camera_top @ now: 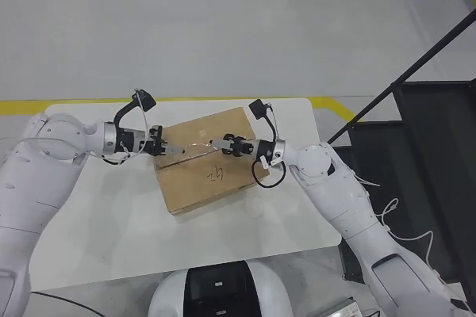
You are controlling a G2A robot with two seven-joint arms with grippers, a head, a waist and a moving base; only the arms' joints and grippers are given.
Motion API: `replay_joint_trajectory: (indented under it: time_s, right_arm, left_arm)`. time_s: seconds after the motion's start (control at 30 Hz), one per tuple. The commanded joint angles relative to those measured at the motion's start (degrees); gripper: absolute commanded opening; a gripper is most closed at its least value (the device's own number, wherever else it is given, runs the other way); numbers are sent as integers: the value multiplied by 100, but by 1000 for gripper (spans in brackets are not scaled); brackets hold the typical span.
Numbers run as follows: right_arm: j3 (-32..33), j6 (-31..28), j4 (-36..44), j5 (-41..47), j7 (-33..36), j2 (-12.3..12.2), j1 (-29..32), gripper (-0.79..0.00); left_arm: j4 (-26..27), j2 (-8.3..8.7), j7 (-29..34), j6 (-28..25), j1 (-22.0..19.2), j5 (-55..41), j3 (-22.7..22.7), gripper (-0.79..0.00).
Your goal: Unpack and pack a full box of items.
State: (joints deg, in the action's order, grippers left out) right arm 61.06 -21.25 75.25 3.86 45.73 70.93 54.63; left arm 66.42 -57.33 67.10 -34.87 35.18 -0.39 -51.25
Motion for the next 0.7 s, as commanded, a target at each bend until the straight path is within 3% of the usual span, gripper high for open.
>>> replay_joint_trajectory:
  time_s: [0.0,0.23,0.63,0.67]
  right_arm:
    - [-3,2,8,6,7,-1,1,0]
    - [-17,-5,15,-8,2,-2,-5,0]
    - [-14,-9,-11,11,0,-7,-7,0]
    - [-16,-13,-14,12,-1,-7,-6,0]
  left_arm:
    - [39,8,140,-29,18,-221,-19,0]
    - [257,69,404,173,42,-717,109,0]
    - [200,172,398,166,-164,-405,538,0]
    - [213,179,399,168,-178,-425,573,-95]
